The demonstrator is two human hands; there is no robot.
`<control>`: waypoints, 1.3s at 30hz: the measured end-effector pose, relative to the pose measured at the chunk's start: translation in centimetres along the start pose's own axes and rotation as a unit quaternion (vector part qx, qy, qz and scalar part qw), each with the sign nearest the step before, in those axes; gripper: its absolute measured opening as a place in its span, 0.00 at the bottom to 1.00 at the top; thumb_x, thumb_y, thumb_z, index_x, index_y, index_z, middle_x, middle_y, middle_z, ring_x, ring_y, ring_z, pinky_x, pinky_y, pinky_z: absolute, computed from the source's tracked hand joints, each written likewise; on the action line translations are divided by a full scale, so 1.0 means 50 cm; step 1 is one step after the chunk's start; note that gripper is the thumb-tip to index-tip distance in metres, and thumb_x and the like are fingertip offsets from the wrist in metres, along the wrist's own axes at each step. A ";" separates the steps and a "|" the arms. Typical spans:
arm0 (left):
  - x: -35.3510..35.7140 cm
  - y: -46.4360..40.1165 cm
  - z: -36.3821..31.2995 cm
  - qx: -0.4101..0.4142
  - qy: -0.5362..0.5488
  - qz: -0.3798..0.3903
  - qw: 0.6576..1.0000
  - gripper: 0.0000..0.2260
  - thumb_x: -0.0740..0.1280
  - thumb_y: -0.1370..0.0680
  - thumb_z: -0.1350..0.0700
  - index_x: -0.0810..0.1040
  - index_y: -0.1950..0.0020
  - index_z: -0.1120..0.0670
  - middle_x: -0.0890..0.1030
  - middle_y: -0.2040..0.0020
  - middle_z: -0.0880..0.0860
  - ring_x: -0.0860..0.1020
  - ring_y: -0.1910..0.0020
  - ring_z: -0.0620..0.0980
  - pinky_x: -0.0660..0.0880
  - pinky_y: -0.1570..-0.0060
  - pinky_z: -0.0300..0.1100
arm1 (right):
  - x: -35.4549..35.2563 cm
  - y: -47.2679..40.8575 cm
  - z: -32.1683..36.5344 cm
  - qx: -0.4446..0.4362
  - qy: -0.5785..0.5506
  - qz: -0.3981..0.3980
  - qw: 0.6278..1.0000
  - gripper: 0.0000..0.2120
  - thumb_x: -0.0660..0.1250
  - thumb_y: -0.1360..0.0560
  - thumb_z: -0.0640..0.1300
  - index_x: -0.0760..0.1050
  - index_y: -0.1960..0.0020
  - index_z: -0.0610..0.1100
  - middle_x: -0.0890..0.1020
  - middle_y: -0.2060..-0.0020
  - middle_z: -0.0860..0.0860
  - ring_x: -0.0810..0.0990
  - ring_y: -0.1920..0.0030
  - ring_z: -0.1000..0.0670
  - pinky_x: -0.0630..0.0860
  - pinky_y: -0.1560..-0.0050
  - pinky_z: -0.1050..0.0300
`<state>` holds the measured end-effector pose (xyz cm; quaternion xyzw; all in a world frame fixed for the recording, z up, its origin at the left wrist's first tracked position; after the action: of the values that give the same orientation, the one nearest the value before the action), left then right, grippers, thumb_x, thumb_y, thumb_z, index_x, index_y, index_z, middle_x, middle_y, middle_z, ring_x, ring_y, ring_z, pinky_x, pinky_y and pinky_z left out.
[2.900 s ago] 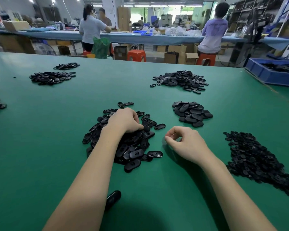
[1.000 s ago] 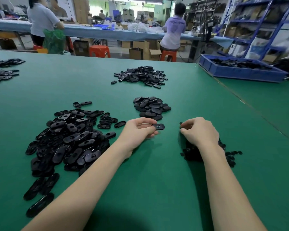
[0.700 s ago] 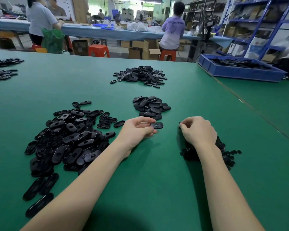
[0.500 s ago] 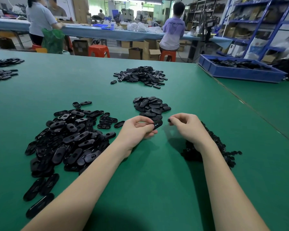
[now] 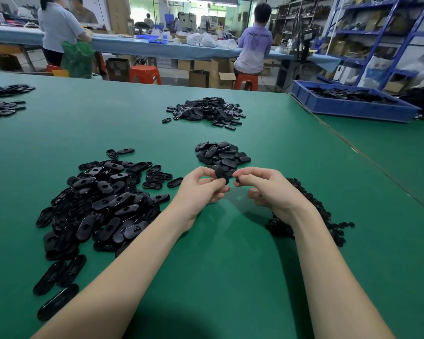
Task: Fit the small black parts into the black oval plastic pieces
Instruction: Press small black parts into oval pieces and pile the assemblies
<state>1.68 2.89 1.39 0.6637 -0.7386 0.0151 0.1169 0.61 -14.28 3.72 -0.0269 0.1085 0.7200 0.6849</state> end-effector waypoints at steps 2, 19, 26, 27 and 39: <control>0.001 0.000 0.000 -0.003 0.001 0.002 1.000 0.06 0.71 0.23 0.65 0.76 0.54 0.56 0.85 0.60 0.55 0.82 0.59 0.50 0.79 0.50 0.41 | 0.002 0.000 0.000 0.004 -0.002 -0.001 1.000 0.07 0.69 0.22 0.41 0.85 0.52 0.49 0.85 0.61 0.55 0.68 0.74 0.56 0.62 0.72 0.66; -0.002 0.012 -0.012 0.115 -0.040 -0.008 0.993 0.11 0.73 0.26 0.69 0.84 0.49 0.56 0.85 0.55 0.57 0.84 0.58 0.48 0.82 0.51 0.42 | 0.011 0.000 0.009 0.016 0.002 -0.082 0.997 0.05 0.76 0.28 0.41 0.84 0.60 0.50 0.77 0.67 0.52 0.65 0.73 0.55 0.57 0.76 0.65; -0.004 0.013 -0.013 0.151 -0.063 -0.018 0.986 0.12 0.75 0.29 0.70 0.84 0.53 0.55 0.87 0.58 0.53 0.86 0.56 0.50 0.82 0.55 0.41 | 0.031 -0.004 0.012 0.014 -0.024 -0.097 0.995 0.05 0.75 0.28 0.41 0.85 0.62 0.49 0.77 0.70 0.54 0.64 0.76 0.56 0.58 0.77 0.66; -0.005 0.013 -0.013 0.157 -0.067 -0.020 0.985 0.12 0.75 0.29 0.70 0.84 0.53 0.55 0.87 0.58 0.52 0.86 0.56 0.50 0.83 0.54 0.42 | 0.033 -0.004 0.012 0.014 -0.029 -0.099 0.995 0.05 0.75 0.28 0.41 0.85 0.62 0.49 0.78 0.69 0.53 0.65 0.76 0.56 0.58 0.77 0.66; -0.008 0.015 -0.015 0.191 -0.128 -0.048 0.972 0.12 0.77 0.30 0.66 0.83 0.55 0.50 0.86 0.59 0.49 0.85 0.58 0.48 0.80 0.54 0.37 | 0.036 -0.008 0.011 0.041 -0.034 -0.109 0.993 0.01 0.77 0.29 0.43 0.87 0.58 0.48 0.84 0.66 0.53 0.63 0.74 0.56 0.57 0.77 0.64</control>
<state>1.09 3.51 2.12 0.7051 -0.6980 0.0653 -0.1070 0.95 -12.40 3.90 0.0139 0.1116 0.6367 0.7629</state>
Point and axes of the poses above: each hand's wrist, its own y-axis away from the middle knuckle, its own x-axis out of the palm, z = x × y, the point moved 2 cm from there along -y, towards the middle knuckle
